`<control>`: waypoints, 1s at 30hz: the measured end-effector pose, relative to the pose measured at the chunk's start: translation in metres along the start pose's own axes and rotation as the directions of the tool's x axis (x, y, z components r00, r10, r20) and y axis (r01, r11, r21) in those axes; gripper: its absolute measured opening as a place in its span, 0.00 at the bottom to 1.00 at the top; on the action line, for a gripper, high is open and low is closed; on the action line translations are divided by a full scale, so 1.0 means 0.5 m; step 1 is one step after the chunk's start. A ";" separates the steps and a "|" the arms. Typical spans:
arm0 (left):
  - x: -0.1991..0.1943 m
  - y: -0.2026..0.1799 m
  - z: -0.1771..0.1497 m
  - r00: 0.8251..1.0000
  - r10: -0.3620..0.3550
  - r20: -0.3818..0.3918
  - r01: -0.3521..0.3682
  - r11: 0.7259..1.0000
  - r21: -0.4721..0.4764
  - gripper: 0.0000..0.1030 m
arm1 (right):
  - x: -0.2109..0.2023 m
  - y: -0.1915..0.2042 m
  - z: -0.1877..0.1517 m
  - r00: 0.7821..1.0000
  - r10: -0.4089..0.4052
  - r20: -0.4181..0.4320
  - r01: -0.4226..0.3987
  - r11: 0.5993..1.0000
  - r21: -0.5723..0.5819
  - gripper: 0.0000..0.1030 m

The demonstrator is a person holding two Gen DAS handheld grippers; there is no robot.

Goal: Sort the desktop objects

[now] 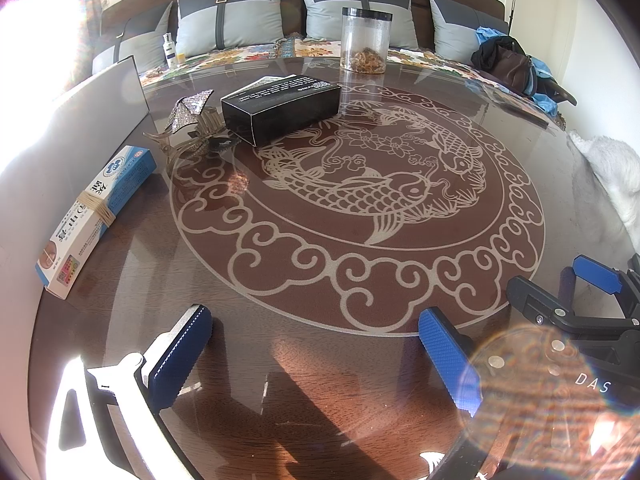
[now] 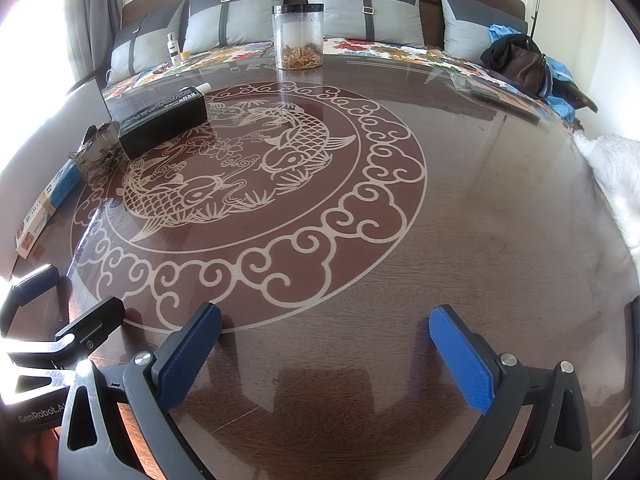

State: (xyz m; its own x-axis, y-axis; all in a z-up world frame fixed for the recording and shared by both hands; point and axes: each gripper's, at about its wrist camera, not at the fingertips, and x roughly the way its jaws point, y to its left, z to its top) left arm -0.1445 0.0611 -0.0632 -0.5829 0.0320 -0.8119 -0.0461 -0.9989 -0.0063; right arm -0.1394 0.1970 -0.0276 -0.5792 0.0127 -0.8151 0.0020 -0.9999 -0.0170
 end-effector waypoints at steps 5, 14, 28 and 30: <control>0.000 -0.001 0.000 1.000 0.002 0.000 -0.002 1.000 0.001 1.00 | 0.000 -0.001 -0.001 1.000 0.000 0.000 0.000 1.000 0.000 1.00; -0.053 0.094 0.091 0.990 0.129 0.048 -0.131 0.991 0.041 1.00 | 0.000 -0.001 -0.002 1.000 0.000 0.000 0.000 1.000 0.000 1.00; 0.093 0.261 0.175 0.966 0.218 -0.138 -0.220 0.975 -0.001 0.98 | -0.001 0.000 0.001 1.000 0.001 0.000 -0.001 1.000 0.001 1.00; 0.101 0.274 0.171 0.971 0.203 -0.128 -0.208 0.978 -0.027 1.00 | -0.001 0.000 0.000 1.000 0.001 0.000 -0.001 1.000 0.001 1.00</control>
State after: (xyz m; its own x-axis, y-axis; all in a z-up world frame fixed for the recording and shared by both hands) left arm -0.2496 -0.0711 -0.0553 -0.4718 -0.1761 -0.8640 0.0983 -0.9843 0.1469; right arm -0.1393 0.1971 -0.0273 -0.5792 0.0113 -0.8151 0.0021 -0.9999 -0.0153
